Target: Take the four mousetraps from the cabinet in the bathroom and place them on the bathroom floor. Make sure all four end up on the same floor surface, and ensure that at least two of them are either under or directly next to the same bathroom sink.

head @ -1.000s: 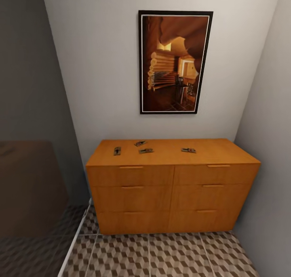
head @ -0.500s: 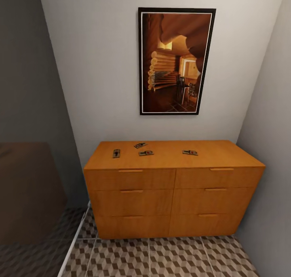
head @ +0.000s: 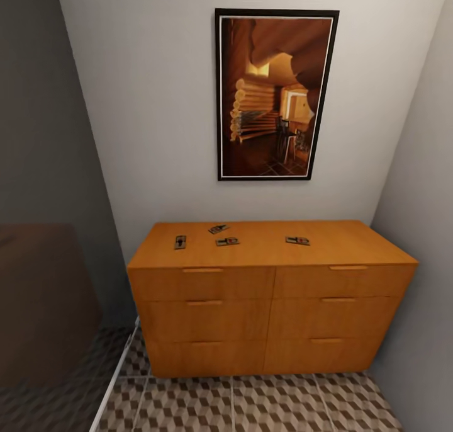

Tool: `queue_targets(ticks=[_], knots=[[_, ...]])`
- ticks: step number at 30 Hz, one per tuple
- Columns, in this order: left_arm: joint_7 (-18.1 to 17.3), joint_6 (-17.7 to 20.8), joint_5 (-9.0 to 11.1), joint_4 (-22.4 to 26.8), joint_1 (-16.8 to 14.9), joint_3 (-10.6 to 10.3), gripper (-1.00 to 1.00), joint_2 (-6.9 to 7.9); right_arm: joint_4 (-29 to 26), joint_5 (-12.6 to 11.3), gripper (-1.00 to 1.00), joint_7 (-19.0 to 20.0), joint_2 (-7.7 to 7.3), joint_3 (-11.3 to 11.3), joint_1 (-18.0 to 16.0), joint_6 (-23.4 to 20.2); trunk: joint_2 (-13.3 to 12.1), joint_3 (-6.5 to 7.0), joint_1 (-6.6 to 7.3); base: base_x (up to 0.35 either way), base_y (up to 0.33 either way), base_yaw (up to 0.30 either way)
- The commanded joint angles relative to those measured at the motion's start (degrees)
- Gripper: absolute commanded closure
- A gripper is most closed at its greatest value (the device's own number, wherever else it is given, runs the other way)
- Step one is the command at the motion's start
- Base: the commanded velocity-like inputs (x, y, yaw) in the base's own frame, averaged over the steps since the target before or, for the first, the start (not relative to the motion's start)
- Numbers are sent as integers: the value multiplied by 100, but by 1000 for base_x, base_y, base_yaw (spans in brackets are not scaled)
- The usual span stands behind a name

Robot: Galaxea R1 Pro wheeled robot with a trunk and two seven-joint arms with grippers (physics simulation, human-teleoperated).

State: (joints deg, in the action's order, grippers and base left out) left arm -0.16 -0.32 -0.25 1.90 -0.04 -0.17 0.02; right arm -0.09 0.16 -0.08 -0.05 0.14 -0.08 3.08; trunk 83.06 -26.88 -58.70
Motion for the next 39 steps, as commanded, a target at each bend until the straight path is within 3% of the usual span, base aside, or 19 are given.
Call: queue_targets(ticks=[1, 12, 39], knots=[[-2, -3, -2, 4, -1, -1, -100, 2, 0, 2, -100, -1, -1, 2, -1, 18, 2, -5, -2, 255, 0, 0], [-2, -3, -6, 4, -2, 0, -100, 1, 0, 8, -100, -1, -4, 9, -1, 26, 2, -5, -2, 218, 0, 0], [7, 0, 31, 84, -3, 0, -100, -1, 0, 3, -100, 3, -27, 5, -1, -19, 2, -5, -2, 12, 0, 0]])
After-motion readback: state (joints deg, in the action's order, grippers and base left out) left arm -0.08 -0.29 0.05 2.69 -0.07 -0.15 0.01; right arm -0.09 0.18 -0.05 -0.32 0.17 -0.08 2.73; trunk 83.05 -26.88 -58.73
